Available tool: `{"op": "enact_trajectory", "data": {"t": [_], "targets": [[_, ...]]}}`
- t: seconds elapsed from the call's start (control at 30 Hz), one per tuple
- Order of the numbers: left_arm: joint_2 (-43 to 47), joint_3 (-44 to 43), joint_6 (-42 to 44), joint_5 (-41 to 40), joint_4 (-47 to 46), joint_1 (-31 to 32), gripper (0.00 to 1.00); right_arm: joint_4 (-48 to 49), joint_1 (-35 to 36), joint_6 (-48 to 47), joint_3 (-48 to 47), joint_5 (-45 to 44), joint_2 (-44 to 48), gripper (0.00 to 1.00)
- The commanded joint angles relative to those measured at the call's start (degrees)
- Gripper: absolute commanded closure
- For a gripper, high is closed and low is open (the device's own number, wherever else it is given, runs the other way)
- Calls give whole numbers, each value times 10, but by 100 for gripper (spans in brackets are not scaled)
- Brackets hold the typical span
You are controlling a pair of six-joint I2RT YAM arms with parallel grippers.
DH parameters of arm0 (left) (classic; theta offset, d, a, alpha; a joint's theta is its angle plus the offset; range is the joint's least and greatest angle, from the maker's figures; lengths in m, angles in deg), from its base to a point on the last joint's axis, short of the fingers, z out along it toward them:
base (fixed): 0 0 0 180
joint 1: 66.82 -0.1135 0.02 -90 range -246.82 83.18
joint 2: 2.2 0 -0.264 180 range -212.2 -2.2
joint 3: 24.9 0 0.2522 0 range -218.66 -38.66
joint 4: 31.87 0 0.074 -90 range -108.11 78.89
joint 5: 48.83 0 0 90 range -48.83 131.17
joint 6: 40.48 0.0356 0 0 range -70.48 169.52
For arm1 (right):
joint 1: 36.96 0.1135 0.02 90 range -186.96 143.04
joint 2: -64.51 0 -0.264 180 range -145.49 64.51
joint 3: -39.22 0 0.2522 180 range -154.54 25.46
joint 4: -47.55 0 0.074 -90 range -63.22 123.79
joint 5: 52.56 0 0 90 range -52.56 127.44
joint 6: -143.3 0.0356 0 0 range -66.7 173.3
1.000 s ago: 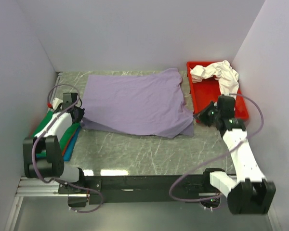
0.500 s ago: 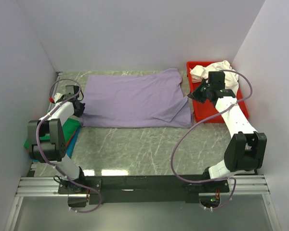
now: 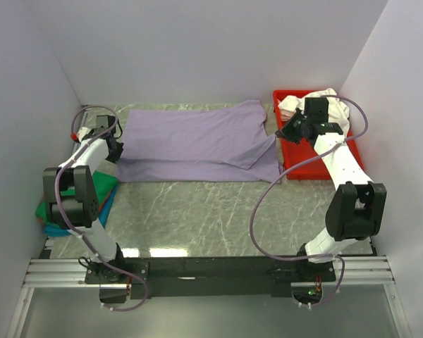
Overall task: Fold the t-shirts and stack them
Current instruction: Fold the tshirt
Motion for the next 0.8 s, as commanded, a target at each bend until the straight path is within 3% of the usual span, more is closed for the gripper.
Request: {"op": "enact_trajectory", "data": {"t": [0.0, 0.2, 0.43, 0.5, 0.57, 0.67, 0.7, 0.77], "targets": [[-19, -38, 3, -17, 11, -1, 99, 23, -4, -14, -41, 10, -17, 100], [-64, -94, 12, -18, 33, 0, 99, 26, -4, -14, -53, 16, -38, 100], [-89, -100, 18, -17, 34, -1, 99, 29, -4, -16, -60, 25, -58, 100], [-90, -87, 18, -11, 23, -3, 90, 31, -4, -16, -61, 32, -67, 100], [-88, -74, 25, 4, 4, -5, 74, 32, -4, -19, -62, 40, -74, 100], [-59, -22, 45, 40, -55, -10, 29, 36, -4, -32, -64, 60, -81, 84], [-51, -14, 47, 44, -73, -10, 22, 37, -4, -34, -64, 60, -82, 72], [-42, -3, 50, 46, -81, -10, 15, 39, -4, -38, -63, 64, -81, 64]]}}
